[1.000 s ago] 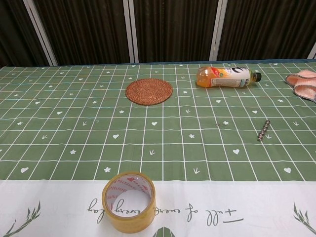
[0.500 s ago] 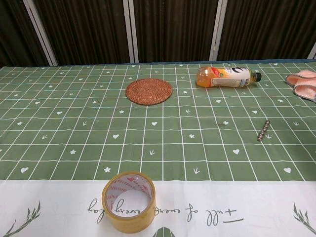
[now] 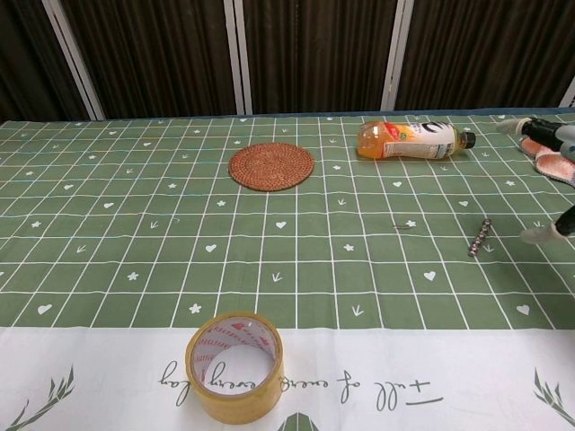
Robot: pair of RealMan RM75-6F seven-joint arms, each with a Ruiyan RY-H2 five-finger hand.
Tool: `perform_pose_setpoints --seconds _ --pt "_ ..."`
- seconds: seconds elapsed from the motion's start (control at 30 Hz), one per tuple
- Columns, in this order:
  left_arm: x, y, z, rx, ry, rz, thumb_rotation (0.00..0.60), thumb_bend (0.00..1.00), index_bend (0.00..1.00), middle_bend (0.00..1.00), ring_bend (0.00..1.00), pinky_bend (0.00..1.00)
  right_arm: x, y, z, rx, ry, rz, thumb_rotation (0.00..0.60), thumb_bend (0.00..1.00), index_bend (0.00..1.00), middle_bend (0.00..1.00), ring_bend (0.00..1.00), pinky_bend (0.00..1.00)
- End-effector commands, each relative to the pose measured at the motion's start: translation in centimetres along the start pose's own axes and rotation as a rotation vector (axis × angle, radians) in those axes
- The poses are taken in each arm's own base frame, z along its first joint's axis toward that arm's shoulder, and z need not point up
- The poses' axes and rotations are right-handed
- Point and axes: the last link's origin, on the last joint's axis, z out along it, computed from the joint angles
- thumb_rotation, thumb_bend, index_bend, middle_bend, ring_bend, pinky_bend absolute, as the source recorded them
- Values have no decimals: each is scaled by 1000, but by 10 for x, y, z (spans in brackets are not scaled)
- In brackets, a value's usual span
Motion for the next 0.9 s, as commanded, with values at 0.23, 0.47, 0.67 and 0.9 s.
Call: perform_pose_setpoints --seconds 0.23,0.47,0.67,0.9 --pt "-1 -1 1 8 -7 -3 600 64 0 0 0 0 -21 -13 17 -30 -33 19 600 12 0 0 0 0" --pt "0 -1 1 10 -10 -9 600 64 0 0 0 0 -34 -19 29 -25 -50 2 600 18 0 0 0 0" --pt "-1 -3 2 20 -19 -18 600 65 0 0 0 0 -41 -14 37 -36 -61 -15 600 27 0 0 0 0" --pt "0 -2 1 15 -22 -24 600 64 0 0 0 0 -49 -5 41 -63 -77 -23 600 85 0 0 0 0"
